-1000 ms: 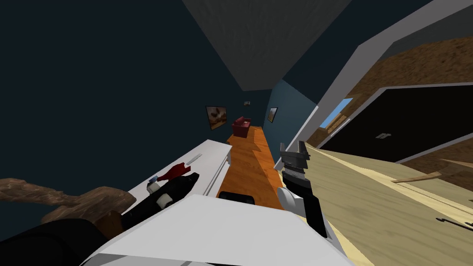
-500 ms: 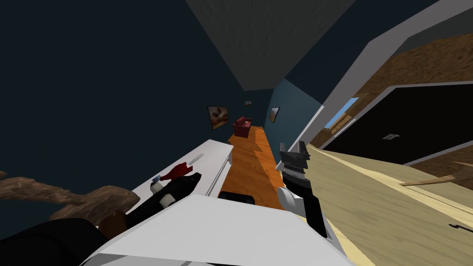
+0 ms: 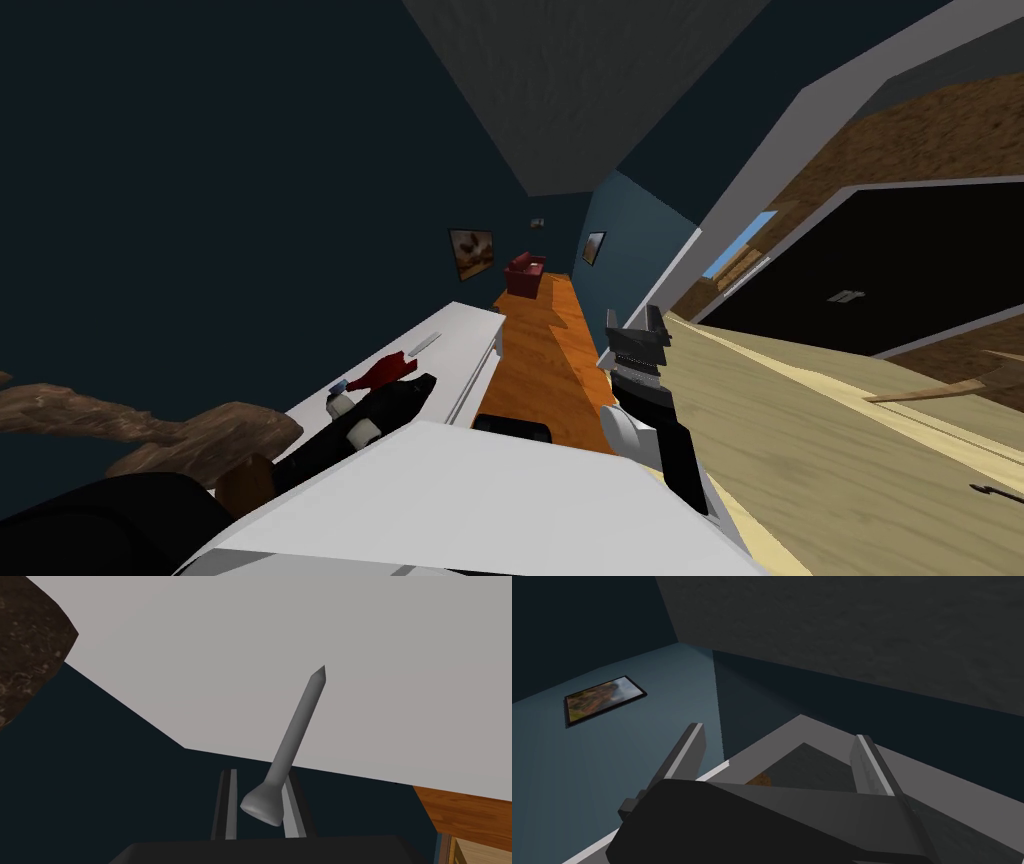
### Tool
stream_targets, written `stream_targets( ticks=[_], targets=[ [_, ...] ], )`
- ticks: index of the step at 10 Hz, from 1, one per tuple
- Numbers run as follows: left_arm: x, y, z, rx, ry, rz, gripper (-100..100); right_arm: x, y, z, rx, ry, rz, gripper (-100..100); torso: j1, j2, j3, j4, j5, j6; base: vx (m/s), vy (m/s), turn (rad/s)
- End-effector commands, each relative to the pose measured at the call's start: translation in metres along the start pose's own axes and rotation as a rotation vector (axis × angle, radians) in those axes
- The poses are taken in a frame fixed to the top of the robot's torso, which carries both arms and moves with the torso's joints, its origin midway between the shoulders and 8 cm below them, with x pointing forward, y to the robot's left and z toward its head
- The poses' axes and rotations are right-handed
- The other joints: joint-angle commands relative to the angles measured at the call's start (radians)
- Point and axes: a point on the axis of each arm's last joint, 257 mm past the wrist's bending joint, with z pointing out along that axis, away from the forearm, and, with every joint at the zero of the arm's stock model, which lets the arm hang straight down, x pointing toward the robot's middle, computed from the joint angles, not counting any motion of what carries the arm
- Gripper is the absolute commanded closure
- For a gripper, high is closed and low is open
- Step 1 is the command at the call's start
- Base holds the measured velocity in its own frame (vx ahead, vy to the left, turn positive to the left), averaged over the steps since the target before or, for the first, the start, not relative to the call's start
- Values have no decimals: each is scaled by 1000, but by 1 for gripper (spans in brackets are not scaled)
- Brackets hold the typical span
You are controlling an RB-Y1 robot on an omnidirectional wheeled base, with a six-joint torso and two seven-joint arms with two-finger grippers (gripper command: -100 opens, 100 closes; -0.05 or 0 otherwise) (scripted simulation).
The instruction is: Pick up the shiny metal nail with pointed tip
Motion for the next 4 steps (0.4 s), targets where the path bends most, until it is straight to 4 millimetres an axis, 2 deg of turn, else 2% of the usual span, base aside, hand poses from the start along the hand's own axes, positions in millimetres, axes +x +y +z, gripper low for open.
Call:
stream_targets(
  ticks=[1, 2, 3, 4],
  targets=[
    [-5, -2, -3, -2, -2, -8, 100, 0, 0, 0, 0, 0, 0, 0, 0, 0, 0, 0, 0, 0, -15, -45, -59],
    [-10, -4, -6, -4, -4, -13, 100, 0, 0, 0, 0, 0, 0, 0, -3, 1, 0, 0, -1, 1, -18, -97, -73],
    [-7, -5, -4, 0, -3, -9, 100, 0, 0, 0, 0, 0, 0, 0, -6, 1, 0, 0, -1, 0, -5, -48, -8],
    [-7, -5, -4, -1, -3, -10, 0, 0, 0, 0, 0, 0, 0, 0, -4, 0, 0, 0, -1, 0, -1, -9, 4]
  ],
)
